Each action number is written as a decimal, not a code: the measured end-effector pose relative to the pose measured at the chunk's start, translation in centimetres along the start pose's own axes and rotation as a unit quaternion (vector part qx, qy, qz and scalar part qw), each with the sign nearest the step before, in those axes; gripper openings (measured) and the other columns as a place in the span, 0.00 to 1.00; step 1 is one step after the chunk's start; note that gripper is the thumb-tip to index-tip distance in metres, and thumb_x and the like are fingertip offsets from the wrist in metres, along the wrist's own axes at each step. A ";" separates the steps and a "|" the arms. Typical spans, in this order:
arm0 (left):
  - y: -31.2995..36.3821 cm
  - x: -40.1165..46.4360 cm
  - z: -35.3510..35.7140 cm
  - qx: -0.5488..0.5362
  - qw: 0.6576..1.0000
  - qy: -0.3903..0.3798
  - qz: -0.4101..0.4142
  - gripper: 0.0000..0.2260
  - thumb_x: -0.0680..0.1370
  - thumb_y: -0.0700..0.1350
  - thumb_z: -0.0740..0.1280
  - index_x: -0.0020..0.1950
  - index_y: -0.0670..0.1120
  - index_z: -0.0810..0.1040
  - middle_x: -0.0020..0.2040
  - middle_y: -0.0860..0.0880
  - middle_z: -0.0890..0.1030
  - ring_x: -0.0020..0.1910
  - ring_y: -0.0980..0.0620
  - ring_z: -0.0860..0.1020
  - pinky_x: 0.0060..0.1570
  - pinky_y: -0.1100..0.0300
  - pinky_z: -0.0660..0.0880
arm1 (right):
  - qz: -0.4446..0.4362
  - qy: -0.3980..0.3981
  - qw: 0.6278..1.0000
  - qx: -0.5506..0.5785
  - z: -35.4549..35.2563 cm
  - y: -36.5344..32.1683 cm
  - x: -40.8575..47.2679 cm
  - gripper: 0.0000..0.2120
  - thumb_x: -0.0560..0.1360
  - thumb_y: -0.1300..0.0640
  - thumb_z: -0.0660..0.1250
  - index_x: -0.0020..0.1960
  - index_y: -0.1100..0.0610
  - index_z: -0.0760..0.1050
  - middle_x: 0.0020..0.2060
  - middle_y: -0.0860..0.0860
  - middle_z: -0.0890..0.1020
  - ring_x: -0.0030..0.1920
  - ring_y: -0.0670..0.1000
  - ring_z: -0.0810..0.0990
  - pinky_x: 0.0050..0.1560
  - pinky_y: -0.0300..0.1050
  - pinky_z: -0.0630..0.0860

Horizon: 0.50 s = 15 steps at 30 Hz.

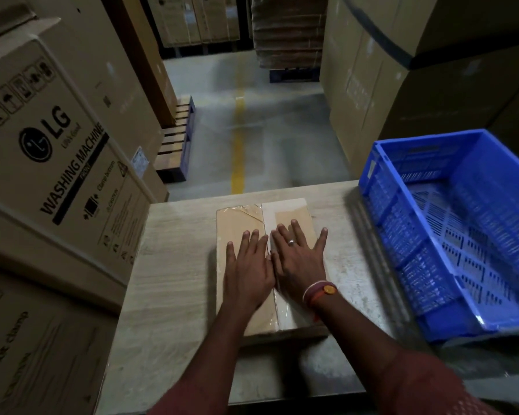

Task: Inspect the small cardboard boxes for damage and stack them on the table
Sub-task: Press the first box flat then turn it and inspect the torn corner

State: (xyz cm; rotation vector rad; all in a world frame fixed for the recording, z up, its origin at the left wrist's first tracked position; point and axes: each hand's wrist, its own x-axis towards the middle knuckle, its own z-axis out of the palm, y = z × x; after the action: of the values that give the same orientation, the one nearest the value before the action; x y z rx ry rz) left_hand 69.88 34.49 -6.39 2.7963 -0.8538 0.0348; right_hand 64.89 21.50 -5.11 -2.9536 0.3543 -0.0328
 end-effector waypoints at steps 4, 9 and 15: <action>-1.0 1.3 0.5 0.010 1.000 -0.002 0.010 0.28 0.83 0.57 0.45 0.82 0.51 0.59 0.83 0.47 0.56 0.83 0.47 0.48 0.79 0.38 0.47 | 0.006 -0.029 0.999 -0.015 0.8 0.6 1.7 0.28 0.85 0.44 0.46 0.84 0.48 0.50 0.83 0.46 0.51 0.83 0.55 0.44 0.69 0.84 0.41; -1.2 0.9 1.1 0.014 1.000 0.005 0.015 0.26 0.84 0.56 0.48 0.82 0.51 0.59 0.83 0.47 0.56 0.83 0.48 0.48 0.79 0.39 0.47 | 0.002 -0.058 0.998 -0.003 0.7 0.8 1.7 0.28 0.86 0.44 0.46 0.84 0.48 0.47 0.83 0.45 0.47 0.83 0.54 0.41 0.71 0.81 0.45; -0.6 -1.1 -0.4 -0.053 0.995 0.034 -0.073 0.29 0.82 0.58 0.48 0.81 0.49 0.62 0.81 0.45 0.61 0.82 0.46 0.55 0.79 0.40 0.52 | 0.136 0.043 0.912 0.384 -0.2 4.8 -2.4 0.31 0.83 0.43 0.62 0.83 0.43 0.53 0.83 0.45 0.52 0.82 0.48 0.49 0.79 0.59 0.53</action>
State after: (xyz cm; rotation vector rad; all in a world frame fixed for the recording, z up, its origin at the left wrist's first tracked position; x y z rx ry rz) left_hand 69.34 35.66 -6.19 2.7323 -0.6145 0.0594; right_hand 61.40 17.44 -5.72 -2.1092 0.5991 -0.2148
